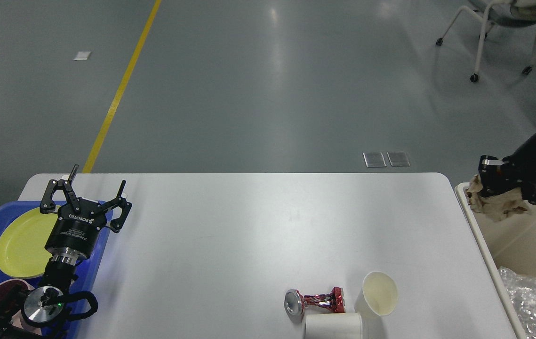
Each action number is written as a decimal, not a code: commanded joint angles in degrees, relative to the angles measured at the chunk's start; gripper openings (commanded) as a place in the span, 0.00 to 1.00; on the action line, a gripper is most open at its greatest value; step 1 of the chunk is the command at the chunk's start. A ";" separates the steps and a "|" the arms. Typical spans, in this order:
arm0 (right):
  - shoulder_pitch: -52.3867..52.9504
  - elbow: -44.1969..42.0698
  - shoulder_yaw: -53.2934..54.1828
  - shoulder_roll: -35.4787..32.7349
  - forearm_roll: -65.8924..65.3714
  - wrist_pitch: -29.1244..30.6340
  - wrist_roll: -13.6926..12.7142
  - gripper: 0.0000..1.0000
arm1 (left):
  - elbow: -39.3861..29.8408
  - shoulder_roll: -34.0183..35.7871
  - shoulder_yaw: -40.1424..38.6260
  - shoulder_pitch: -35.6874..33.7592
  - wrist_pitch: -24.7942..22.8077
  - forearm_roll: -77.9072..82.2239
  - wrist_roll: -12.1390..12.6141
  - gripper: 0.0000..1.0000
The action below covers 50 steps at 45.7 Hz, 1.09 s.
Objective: Tidy desktop
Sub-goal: 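Carry the tissue over the white bin and release it, then raise the right gripper and move it toward the white paper cup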
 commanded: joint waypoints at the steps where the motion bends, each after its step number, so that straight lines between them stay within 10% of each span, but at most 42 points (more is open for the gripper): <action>1: -11.57 -11.51 0.33 -5.85 -0.40 -0.36 0.00 0.00 | 0.00 0.00 0.01 0.00 0.00 0.00 0.00 0.96; 22: -60.61 -45.18 25.80 -13.59 -0.14 -16.25 0.44 0.00 | 0.00 0.00 0.01 0.00 0.00 0.00 0.00 0.96; 37: -92.26 -75.32 33.55 5.30 0.66 -31.47 0.27 0.00 | 0.00 0.00 0.01 0.00 0.00 0.00 0.00 0.96; 50: -95.09 -77.80 35.22 7.51 0.66 -34.55 0.09 0.00 | 0.00 0.00 0.01 0.00 0.00 0.00 0.00 0.96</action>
